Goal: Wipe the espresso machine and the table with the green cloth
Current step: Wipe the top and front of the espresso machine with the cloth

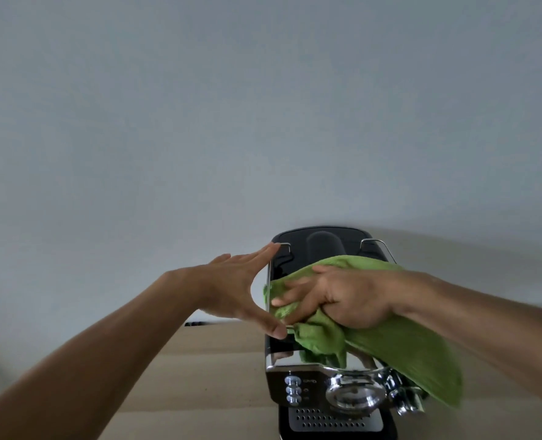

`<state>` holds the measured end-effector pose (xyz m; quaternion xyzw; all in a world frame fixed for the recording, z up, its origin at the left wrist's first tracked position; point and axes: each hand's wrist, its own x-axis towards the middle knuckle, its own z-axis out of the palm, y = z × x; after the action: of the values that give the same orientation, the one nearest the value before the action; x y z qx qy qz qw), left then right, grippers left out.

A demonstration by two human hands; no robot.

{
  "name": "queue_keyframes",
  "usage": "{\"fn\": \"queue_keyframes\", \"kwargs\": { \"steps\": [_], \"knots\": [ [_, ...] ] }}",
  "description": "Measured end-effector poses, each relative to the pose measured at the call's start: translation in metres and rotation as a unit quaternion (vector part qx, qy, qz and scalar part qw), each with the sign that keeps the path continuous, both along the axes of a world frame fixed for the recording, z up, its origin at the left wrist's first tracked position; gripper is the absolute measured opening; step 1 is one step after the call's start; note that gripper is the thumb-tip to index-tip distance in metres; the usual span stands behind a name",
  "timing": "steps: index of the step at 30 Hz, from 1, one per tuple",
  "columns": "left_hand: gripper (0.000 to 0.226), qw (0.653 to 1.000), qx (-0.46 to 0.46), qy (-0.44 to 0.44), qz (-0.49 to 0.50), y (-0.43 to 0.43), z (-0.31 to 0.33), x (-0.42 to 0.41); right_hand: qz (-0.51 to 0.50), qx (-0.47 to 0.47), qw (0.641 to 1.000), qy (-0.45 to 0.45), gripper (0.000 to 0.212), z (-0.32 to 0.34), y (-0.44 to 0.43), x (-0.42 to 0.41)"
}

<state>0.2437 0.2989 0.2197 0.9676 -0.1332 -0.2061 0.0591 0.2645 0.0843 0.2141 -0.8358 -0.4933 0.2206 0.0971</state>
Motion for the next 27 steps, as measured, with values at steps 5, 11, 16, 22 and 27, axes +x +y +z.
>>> {"fn": "queue_keyframes", "kwargs": {
  "steps": [5,11,16,22,27],
  "knots": [
    [0.140,1.000,-0.003,-0.001,0.009,0.001,-0.002,0.002,0.070,-0.005,0.996,-0.062,0.051,-0.003,0.033,0.006],
    [0.138,1.000,-0.010,0.003,0.018,0.001,-0.002,0.003,-0.043,0.065,0.993,-0.092,0.054,-0.010,-0.030,-0.002],
    [0.136,1.000,-0.016,0.005,0.009,0.004,-0.006,0.003,-0.077,0.164,0.959,-0.219,0.048,-0.031,-0.043,-0.060],
    [0.128,1.000,0.004,0.013,-0.005,0.001,0.004,0.000,-0.181,0.221,0.845,-0.452,0.042,-0.086,0.010,-0.127],
    [0.123,0.999,0.034,0.021,-0.012,-0.005,0.015,-0.003,-0.231,0.207,0.826,-0.471,0.042,-0.097,0.034,-0.136]
  ]
}}
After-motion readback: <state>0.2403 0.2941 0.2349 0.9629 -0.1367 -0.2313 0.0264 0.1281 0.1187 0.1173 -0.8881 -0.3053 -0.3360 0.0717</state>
